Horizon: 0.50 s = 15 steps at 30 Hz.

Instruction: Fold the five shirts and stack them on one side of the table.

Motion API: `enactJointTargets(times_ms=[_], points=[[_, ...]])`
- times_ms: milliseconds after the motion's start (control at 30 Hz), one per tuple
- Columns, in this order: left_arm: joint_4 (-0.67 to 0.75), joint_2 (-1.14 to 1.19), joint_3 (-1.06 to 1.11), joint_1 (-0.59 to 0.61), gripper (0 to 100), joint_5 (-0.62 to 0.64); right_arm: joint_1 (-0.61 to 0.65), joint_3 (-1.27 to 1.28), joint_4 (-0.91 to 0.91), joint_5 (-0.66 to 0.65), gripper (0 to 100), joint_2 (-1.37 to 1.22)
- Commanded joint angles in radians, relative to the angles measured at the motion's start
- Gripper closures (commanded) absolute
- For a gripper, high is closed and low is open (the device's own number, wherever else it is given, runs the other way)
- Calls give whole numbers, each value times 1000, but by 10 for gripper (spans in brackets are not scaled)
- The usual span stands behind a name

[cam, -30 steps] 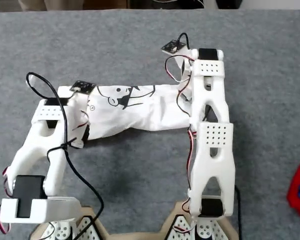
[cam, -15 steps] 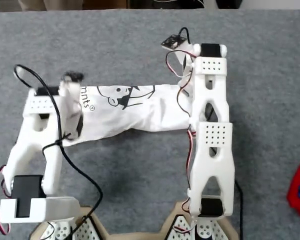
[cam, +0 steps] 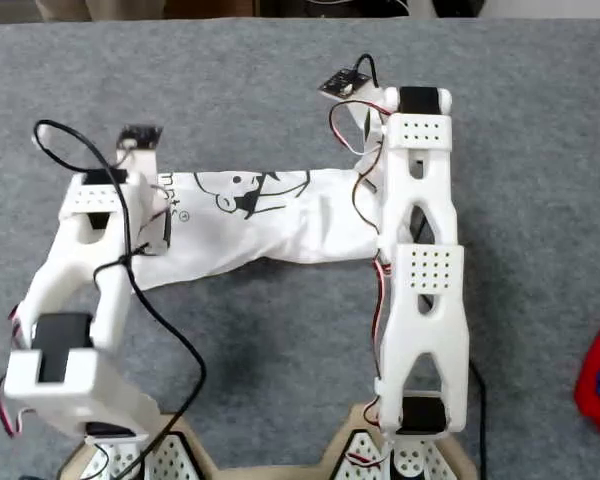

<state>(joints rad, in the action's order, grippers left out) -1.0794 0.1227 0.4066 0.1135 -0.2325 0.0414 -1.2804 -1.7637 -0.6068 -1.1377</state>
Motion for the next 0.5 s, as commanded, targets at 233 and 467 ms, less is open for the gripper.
enactJointTargets(times_ms=[233, 467], points=[[-186, 203, -215, 83, 980, 0, -50, -50, 34, -3, 990, 8], [-318, 343, -359, 153, 980, -120, -54, -48, 40, -3, 990, 8]])
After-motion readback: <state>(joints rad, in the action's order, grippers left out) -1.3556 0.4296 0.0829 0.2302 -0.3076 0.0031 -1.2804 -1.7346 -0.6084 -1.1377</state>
